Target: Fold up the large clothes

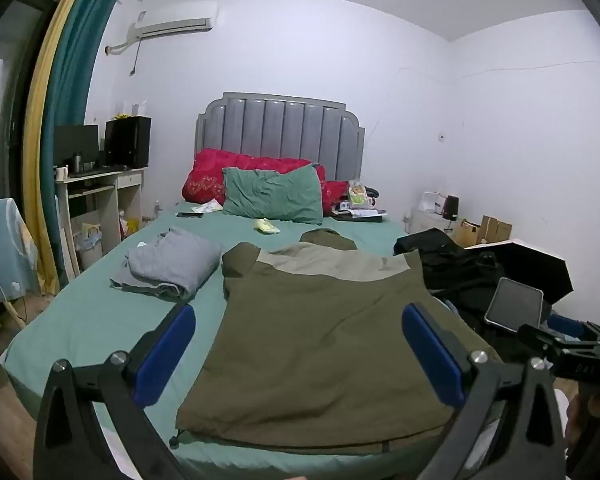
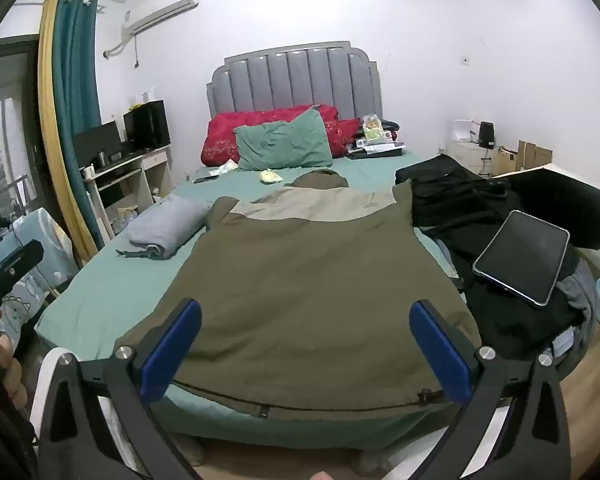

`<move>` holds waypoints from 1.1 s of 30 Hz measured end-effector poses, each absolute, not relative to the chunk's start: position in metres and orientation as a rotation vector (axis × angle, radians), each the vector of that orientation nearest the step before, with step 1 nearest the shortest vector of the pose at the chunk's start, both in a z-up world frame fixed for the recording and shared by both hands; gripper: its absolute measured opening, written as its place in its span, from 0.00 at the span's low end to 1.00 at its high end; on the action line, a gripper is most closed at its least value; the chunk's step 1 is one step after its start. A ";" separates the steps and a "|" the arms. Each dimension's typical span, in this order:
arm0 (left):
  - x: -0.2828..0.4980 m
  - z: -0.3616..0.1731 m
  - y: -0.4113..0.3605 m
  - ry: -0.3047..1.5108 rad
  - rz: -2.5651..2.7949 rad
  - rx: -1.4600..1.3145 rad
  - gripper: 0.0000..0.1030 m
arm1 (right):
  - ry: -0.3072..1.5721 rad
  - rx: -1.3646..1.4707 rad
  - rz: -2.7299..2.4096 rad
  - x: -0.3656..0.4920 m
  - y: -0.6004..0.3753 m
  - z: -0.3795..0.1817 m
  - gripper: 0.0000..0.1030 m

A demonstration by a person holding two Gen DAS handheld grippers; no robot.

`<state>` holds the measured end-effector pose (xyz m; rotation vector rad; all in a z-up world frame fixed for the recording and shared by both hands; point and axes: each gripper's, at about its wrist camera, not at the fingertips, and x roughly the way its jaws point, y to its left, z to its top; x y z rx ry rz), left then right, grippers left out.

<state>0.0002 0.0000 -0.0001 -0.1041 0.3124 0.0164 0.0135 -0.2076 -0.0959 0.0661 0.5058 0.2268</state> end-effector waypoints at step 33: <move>-0.002 0.001 -0.009 0.315 0.005 -0.092 1.00 | 0.493 0.075 0.243 0.012 -0.209 -0.094 1.00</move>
